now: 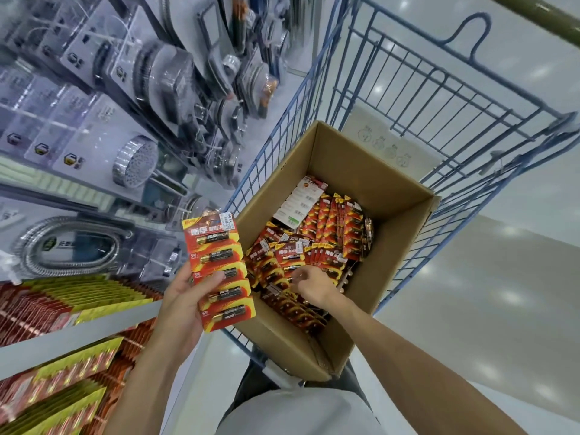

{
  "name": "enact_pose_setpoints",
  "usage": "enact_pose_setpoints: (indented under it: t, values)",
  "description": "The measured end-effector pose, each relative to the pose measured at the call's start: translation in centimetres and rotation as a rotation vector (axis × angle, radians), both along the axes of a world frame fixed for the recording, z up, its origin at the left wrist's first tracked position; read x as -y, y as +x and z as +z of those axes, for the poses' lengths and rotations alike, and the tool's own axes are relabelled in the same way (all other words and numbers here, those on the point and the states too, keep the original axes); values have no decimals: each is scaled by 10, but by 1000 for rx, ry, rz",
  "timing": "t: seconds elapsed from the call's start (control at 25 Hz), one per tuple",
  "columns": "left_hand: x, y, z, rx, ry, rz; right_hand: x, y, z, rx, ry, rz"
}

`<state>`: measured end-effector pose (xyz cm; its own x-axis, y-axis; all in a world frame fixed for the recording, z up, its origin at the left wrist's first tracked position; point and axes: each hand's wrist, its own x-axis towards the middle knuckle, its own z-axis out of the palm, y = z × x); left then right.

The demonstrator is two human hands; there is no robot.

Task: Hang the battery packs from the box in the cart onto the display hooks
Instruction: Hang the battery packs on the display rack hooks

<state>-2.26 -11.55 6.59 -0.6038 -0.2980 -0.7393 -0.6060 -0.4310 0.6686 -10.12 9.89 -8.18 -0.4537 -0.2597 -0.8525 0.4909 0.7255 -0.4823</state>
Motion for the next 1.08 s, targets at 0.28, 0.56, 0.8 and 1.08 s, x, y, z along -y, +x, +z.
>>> enact_pose_setpoints:
  t: [0.28,0.56,0.8,1.08]
  values:
    - [3,3,-20,51,-10,84,54,-16,-68,-143,159,-2]
    - [7,13,-28,76,12,75,61,6,-83,-174,119,-114]
    - [15,10,-28,76,31,100,38,-7,-43,-209,-46,-414]
    - [14,-6,9,-64,146,-1,-19,-14,105,-123,-459,-850]
